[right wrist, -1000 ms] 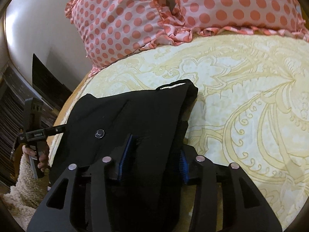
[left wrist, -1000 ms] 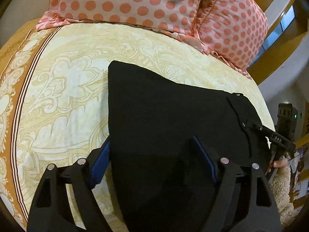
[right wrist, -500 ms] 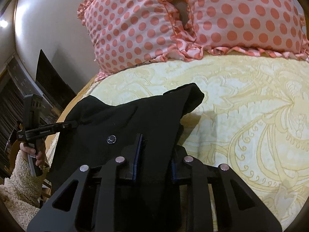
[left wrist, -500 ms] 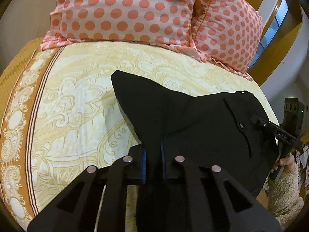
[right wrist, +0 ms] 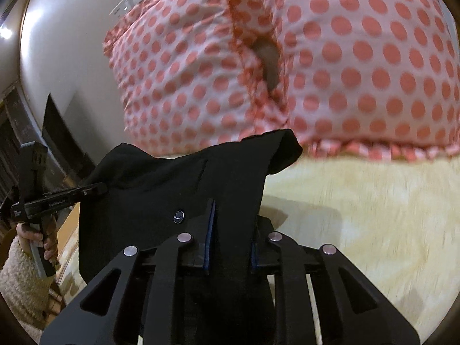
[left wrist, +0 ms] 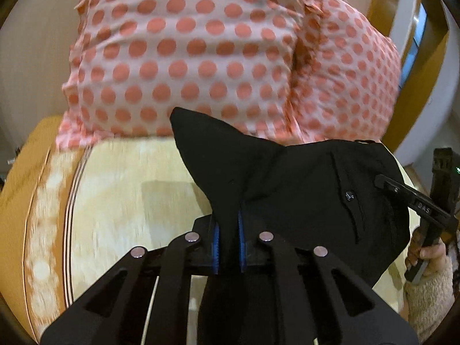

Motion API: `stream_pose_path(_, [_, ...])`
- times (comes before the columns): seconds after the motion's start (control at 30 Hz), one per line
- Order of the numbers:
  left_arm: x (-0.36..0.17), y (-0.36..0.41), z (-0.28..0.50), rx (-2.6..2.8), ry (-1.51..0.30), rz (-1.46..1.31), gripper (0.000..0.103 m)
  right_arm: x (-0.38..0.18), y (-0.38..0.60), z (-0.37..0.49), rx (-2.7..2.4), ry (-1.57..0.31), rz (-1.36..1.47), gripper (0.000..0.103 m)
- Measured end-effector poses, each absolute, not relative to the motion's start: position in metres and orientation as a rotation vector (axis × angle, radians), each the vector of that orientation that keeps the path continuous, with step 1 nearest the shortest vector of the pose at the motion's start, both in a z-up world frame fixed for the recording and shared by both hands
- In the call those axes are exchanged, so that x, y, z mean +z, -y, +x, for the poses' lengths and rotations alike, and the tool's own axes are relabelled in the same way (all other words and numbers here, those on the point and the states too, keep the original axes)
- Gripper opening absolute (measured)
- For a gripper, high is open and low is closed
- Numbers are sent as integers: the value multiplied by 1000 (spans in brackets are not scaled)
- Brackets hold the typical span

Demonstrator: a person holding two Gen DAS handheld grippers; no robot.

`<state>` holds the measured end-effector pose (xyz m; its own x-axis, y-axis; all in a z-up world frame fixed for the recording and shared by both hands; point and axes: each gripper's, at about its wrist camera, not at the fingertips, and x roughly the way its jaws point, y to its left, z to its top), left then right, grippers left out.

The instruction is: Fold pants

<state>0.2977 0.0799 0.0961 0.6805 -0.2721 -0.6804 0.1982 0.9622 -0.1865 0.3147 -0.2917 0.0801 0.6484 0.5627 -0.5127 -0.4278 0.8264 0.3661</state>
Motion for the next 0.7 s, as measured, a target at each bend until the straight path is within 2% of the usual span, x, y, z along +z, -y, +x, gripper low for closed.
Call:
stream_pose_path(0.1, [93,-78,331,-233,-771,-105,10,78,285,342,542,-630,207,19])
stream_pose_path(0.27, [48,-76,372,-171,-889,-92,10,35,275,379,449,-762,187,19])
stream_pose_path(0.4, [24,-76,378,-126,-907,-109,24,22,272,382,404,-787,172,23])
stream_pose_path(0.5, [28,-80,377,-100,-909,-136,34,25,264,378,335,-799,93,41])
stream_pose_path(0.57, [40,-85,367,-57,-873,-119,41,32,265,368,277,-790,59,60])
stream_pose_path(0.7, [75,-76,313,-64,-708,-28,70,64,278,324,226,-653,54,67])
